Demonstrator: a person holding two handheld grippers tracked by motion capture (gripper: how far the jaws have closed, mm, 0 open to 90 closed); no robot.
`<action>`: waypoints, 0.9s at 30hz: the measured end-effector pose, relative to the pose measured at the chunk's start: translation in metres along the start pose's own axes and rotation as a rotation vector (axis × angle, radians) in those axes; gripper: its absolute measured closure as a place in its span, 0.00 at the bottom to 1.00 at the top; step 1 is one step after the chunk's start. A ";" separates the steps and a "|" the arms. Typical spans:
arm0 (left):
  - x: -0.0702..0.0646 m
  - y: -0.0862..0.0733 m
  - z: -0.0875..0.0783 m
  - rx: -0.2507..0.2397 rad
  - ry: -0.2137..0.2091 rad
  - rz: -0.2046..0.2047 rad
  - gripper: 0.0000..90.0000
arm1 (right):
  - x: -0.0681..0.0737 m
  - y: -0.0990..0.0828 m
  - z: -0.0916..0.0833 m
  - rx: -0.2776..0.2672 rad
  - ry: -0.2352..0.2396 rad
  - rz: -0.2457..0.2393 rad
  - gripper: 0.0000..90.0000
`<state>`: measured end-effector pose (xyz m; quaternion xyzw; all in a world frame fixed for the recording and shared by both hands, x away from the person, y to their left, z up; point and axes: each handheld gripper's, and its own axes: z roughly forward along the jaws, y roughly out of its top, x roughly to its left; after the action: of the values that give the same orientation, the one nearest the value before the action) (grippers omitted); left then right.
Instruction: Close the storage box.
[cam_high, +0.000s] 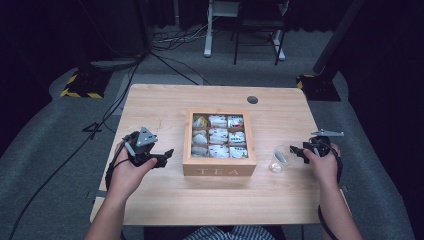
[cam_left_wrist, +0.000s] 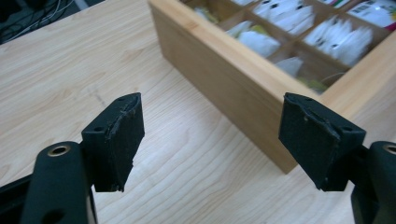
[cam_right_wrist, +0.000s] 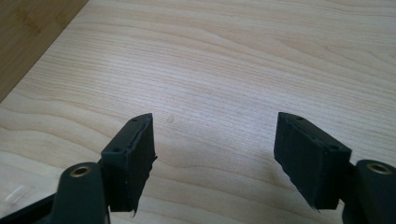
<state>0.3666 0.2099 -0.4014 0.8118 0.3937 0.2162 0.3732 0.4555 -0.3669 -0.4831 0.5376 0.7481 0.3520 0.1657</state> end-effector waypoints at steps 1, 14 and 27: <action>0.004 -0.003 0.001 0.004 0.011 -0.006 0.25 | -0.001 0.000 0.000 0.000 -0.002 0.002 0.32; 0.047 -0.033 0.018 0.038 0.070 -0.117 0.24 | -0.006 -0.007 0.005 0.007 -0.017 -0.039 0.26; 0.065 -0.060 0.046 0.107 0.131 -0.135 0.19 | -0.007 -0.014 0.014 -0.031 -0.066 -0.118 0.16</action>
<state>0.4062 0.2672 -0.4732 0.7863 0.4819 0.2221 0.3165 0.4573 -0.3704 -0.5036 0.5013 0.7669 0.3354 0.2190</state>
